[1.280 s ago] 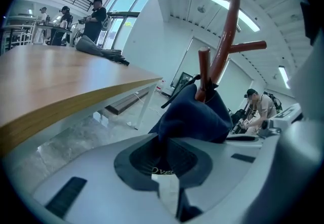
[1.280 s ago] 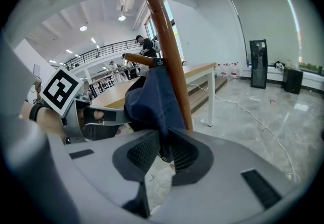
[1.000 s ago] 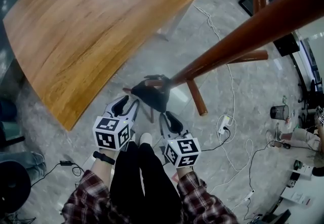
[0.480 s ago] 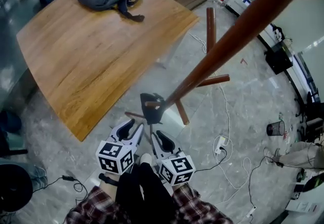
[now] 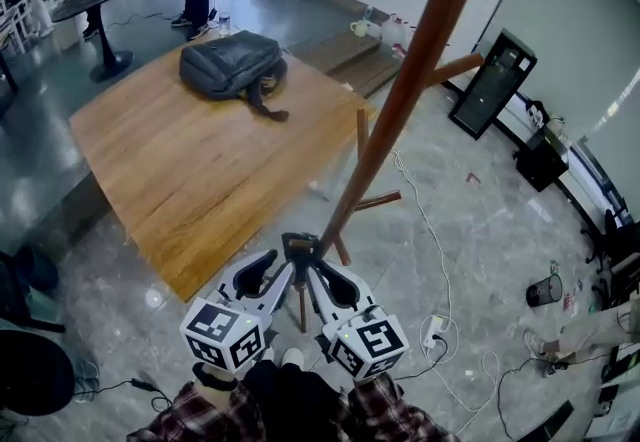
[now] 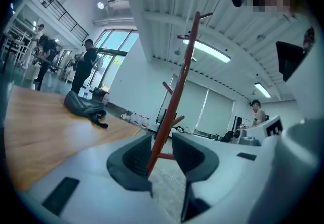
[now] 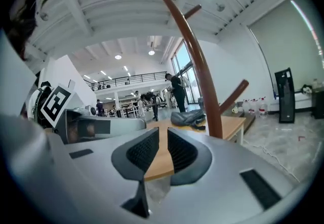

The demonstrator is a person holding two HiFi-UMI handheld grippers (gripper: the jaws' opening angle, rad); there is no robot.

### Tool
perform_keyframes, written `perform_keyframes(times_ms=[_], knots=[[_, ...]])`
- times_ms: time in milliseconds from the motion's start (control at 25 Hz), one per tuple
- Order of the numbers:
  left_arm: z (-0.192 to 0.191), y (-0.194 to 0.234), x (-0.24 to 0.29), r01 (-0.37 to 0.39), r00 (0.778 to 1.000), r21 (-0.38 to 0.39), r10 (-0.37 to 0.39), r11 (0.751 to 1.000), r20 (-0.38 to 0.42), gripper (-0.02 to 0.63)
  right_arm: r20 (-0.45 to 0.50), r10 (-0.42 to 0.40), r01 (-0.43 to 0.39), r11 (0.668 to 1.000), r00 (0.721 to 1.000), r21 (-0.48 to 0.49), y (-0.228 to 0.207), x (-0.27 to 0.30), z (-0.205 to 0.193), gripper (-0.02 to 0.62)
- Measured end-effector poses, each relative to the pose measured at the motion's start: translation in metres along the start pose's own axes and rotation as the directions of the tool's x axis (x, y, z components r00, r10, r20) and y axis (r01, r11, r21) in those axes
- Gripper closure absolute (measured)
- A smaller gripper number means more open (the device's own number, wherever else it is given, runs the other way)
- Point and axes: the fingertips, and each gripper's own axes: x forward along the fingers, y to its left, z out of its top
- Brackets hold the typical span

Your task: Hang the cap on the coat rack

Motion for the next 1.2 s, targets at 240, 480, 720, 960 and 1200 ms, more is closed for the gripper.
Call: perform_keyframes(times_ms=[240, 480, 720, 960, 1200], knots=[[0.049, -0.054, -0.012, 0.069, 0.997, 0.085, -0.071, 0.994, 0.023, 0.534, 0.12, 0.043, -0.043, 0.999, 0.992, -0.003, 0.01, -0.04, 0.074, 0.563], [0.073, -0.082, -0.023, 0.085, 0.994, 0.149, -0.095, 0.985, 0.063, 0.594, 0.173, 0.049, -0.045, 0.999, 0.984, -0.025, 0.013, -0.067, 0.11, 0.584], [0.08, -0.094, -0.024, 0.093, 0.992, 0.153, -0.105, 0.984, 0.074, 0.595, 0.168, 0.052, -0.047, 0.998, 0.984, -0.033, 0.01, -0.073, 0.111, 0.584], [0.092, -0.096, -0.031, 0.092, 0.991, 0.134, -0.104, 0.987, 0.086, 0.595, 0.156, 0.08, -0.074, 0.996, 0.985, -0.041, 0.014, -0.069, 0.114, 0.584], [0.089, -0.09, -0.028, 0.105, 0.991, 0.108, -0.113, 0.989, 0.067, 0.595, 0.146, 0.102, -0.095, 0.994, 0.984, -0.051, 0.018, -0.059, 0.116, 0.584]])
